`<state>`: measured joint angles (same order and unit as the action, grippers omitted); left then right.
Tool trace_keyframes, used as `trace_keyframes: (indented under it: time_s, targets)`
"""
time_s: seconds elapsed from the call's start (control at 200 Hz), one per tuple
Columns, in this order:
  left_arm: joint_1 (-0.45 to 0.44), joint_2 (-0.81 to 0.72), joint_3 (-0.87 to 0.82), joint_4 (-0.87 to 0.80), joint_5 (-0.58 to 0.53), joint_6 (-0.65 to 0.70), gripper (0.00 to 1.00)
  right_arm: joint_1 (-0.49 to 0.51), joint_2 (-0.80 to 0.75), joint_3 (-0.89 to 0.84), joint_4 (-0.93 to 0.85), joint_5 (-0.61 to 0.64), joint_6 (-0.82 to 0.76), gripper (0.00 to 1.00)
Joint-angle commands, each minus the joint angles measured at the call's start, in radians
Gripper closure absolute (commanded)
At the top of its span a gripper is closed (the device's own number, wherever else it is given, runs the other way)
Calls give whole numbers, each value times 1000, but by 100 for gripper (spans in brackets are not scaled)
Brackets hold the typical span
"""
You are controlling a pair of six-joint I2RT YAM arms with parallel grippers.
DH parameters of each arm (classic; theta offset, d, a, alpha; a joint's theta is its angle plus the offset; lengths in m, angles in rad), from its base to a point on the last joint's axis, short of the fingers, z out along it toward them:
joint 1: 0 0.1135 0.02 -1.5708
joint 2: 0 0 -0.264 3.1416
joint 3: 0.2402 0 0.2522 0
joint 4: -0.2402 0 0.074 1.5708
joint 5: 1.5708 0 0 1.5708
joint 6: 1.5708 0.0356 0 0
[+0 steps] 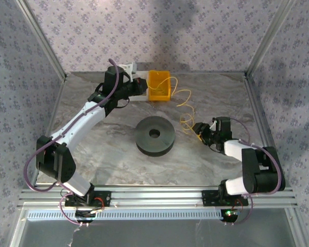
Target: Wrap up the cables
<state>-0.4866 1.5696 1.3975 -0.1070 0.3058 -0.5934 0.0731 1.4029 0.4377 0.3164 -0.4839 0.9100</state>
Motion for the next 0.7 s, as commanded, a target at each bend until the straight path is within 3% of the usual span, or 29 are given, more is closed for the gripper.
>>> trace_keyframes:
  time_s: [0.0,0.695]
  targets:
    - [-7,3,-2,50,13,-15,100,5,11,-19,39,34,38,46]
    - [-7,39,7,69,-4,-73,100,49,74,-19,126,31,130,50]
